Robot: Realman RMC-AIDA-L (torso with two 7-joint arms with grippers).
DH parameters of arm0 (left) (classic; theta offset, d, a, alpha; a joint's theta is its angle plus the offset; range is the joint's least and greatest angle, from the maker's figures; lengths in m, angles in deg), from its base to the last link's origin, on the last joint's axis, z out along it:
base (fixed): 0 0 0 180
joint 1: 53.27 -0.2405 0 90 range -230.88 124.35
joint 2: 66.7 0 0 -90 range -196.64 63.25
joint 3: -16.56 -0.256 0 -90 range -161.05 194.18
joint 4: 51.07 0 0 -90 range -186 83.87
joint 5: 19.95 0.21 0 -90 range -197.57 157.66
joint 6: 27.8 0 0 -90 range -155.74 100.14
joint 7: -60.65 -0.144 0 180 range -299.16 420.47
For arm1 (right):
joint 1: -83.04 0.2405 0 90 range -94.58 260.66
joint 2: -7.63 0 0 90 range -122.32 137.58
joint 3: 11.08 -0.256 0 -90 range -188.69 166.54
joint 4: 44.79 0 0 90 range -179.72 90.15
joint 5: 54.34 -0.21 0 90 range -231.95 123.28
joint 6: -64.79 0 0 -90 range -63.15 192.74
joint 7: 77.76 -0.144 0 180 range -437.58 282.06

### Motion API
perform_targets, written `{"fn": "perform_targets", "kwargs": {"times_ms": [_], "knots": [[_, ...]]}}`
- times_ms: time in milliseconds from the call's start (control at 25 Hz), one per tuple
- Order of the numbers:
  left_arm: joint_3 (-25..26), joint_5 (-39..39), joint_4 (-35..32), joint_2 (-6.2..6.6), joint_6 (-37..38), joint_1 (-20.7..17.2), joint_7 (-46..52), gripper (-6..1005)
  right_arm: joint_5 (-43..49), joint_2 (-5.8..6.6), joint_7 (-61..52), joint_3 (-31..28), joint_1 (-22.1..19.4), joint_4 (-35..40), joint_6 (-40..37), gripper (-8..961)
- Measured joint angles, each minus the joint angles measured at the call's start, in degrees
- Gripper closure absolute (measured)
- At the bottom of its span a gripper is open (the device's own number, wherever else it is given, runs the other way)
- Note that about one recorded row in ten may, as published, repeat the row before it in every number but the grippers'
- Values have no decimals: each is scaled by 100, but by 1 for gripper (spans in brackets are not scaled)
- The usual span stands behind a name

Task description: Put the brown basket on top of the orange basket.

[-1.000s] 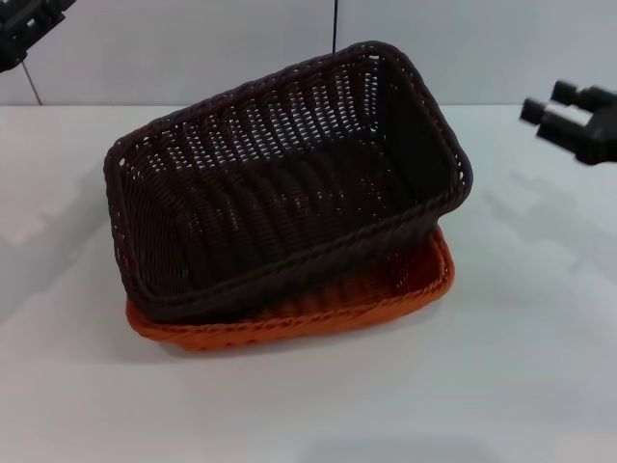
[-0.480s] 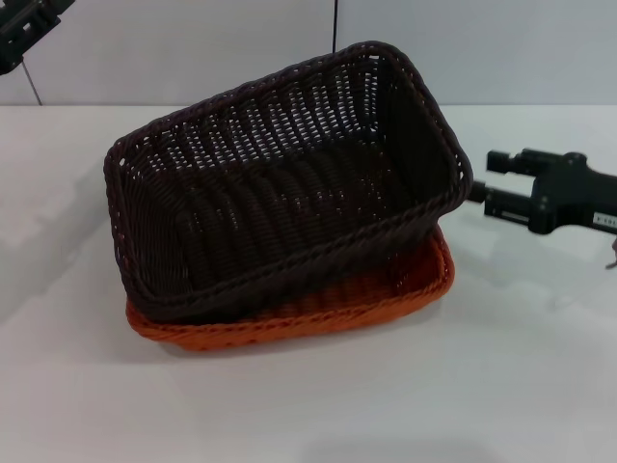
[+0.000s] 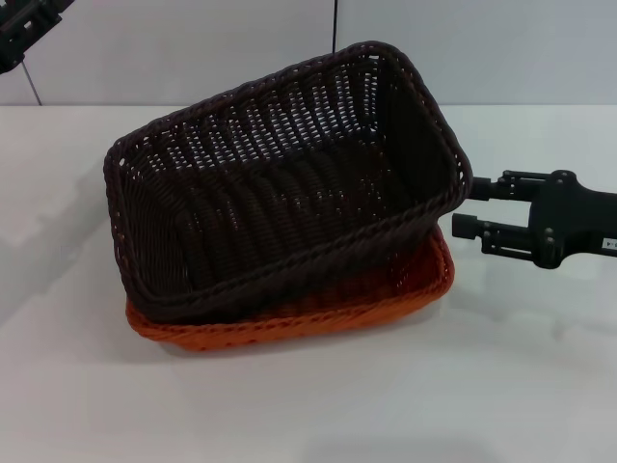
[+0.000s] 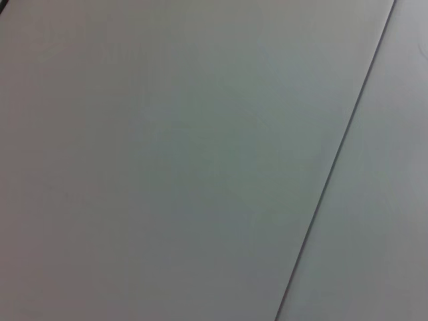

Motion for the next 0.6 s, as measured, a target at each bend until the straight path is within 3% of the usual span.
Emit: {"fn": "perform_targets", "kwargs": {"times_ms": [600], "knots": [[71,-2,0,1,98,-80,2,152,339,-24,-83,193,393,-20,-1603,368]]}}
